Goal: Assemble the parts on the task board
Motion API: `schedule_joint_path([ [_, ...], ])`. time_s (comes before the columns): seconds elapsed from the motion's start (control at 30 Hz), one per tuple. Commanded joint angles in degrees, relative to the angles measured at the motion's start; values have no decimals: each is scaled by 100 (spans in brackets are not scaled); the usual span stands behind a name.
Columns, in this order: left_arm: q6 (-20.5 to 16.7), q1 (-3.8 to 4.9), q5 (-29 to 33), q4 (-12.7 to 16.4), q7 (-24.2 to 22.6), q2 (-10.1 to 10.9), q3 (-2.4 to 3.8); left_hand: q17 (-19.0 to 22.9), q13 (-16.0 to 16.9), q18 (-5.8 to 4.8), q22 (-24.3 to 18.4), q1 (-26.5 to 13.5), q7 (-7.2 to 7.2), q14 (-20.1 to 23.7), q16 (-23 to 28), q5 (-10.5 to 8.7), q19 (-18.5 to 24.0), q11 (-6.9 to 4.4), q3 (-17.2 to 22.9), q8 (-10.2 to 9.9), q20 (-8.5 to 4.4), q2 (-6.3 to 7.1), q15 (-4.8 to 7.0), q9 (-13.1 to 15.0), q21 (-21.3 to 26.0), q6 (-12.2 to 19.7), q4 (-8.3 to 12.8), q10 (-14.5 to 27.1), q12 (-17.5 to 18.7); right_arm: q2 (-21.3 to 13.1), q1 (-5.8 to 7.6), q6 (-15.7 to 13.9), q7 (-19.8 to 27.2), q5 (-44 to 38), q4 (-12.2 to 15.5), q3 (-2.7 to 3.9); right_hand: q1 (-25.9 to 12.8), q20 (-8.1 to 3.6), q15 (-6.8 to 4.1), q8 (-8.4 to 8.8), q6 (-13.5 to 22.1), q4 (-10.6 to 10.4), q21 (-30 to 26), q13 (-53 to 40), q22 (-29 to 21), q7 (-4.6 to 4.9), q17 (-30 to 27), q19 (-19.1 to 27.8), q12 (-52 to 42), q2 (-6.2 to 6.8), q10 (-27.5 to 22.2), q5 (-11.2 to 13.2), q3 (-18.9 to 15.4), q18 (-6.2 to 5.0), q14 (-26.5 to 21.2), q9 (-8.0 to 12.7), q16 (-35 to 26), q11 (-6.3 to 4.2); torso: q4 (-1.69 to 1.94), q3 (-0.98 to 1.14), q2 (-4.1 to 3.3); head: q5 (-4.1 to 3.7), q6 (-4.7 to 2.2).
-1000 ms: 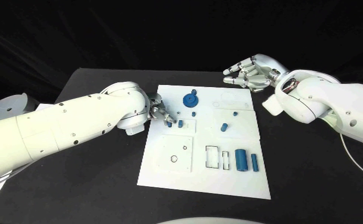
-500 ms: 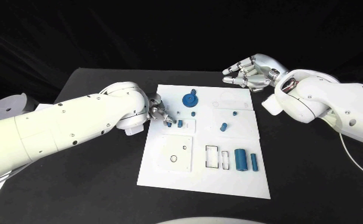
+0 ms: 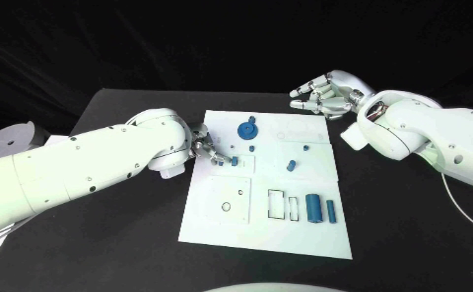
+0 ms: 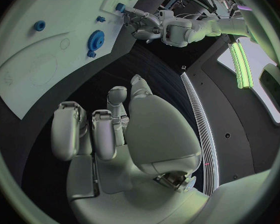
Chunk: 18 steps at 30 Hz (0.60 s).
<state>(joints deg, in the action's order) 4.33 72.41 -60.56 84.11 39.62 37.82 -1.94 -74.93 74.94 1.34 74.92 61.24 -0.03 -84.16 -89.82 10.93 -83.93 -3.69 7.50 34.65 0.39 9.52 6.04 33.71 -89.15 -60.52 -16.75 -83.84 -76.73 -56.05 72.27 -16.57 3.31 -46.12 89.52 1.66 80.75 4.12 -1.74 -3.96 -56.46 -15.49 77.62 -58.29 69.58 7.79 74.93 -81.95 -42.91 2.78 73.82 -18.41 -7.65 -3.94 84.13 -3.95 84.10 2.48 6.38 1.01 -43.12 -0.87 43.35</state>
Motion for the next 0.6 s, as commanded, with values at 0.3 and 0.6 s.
schedule_joint_path([
  [0.3,-568,-15,138,79,58,82,11,-1507,85,-109,1429,-134,-10,-584,-18,41,-571,-4,-277,42,-42,-174,36,-17,-5,-44,-14,-74,-21,17,-11,87,61,-26,-22,0,25,-2,-4,-31,-31,23,-29,6,-4,-9,851,31,-6,-41,-36,-34,-12,-39,426,-8,-24,9,-5,1,1,-7,-14],
  [0.6,-1592,13,1275,168,-966,322,98,-1507,-796,138,627,-217,148,-584,-18,69,-181,122,-544,-113,7,-151,-30,-100,856,364,-16,465,882,15,-16,84,55,-23,-28,0,24,-2,-4,-31,-30,23,-30,0,-4,-8,854,31,-19,-46,-31,-43,-18,-39,427,-8,-22,9,2,9,2,-27,-28],
])
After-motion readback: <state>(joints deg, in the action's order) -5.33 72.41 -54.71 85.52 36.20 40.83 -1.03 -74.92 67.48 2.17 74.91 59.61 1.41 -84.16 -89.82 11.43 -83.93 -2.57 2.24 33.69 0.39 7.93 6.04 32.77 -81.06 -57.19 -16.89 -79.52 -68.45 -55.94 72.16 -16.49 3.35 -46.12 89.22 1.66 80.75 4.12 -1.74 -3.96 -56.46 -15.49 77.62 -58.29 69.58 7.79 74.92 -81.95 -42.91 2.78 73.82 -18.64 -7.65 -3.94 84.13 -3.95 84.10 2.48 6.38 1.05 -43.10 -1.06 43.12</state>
